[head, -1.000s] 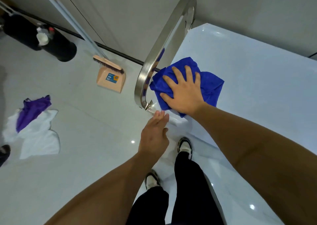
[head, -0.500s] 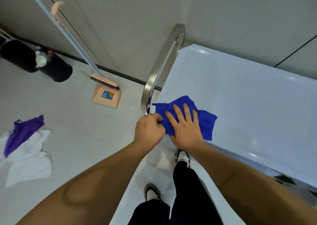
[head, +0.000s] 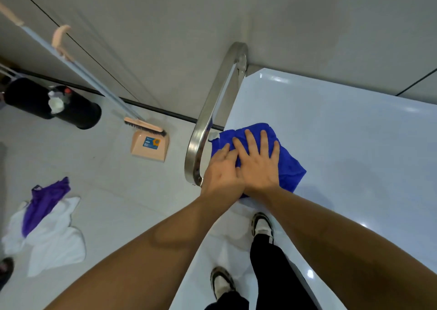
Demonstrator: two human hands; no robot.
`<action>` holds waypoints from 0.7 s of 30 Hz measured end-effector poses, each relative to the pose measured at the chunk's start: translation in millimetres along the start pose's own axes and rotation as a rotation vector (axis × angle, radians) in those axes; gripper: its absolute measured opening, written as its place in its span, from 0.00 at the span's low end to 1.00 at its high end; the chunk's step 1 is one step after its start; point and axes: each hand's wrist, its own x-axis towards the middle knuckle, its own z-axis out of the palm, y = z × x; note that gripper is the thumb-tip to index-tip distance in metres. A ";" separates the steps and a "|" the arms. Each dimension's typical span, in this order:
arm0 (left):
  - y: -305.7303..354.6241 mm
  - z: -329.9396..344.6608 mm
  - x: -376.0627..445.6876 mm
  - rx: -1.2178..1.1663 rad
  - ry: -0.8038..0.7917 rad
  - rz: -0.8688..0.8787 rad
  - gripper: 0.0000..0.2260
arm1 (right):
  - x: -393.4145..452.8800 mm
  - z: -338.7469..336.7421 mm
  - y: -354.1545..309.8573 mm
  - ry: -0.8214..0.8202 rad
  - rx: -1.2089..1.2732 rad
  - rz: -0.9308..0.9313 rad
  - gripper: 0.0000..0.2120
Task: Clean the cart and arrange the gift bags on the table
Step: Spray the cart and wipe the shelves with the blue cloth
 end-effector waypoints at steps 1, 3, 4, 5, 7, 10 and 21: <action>4.7 -1.9 10.0 -0.005 0.000 -0.007 0.25 | 13.4 -3.0 4.0 -0.003 0.009 0.004 0.39; 11.3 -2.7 30.4 -0.033 0.039 0.003 0.25 | 39.9 -9.1 14.0 -0.007 0.021 0.002 0.41; 14.5 -3.1 40.3 -0.043 0.066 0.014 0.25 | 52.8 -12.5 19.0 -0.003 0.026 0.002 0.41; 17.2 -2.8 50.4 -0.049 0.087 0.020 0.25 | 65.7 -16.3 24.3 0.009 0.036 0.008 0.40; 24.0 -2.1 69.2 -0.086 0.112 0.001 0.27 | 92.9 -24.9 33.7 0.043 0.071 0.048 0.37; 26.0 3.0 91.2 -0.078 0.164 -0.023 0.33 | 134.6 -36.7 43.6 0.110 0.115 0.161 0.37; 24.6 27.9 120.0 0.559 -0.219 0.067 0.56 | 187.3 -49.1 37.9 0.165 0.234 0.471 0.39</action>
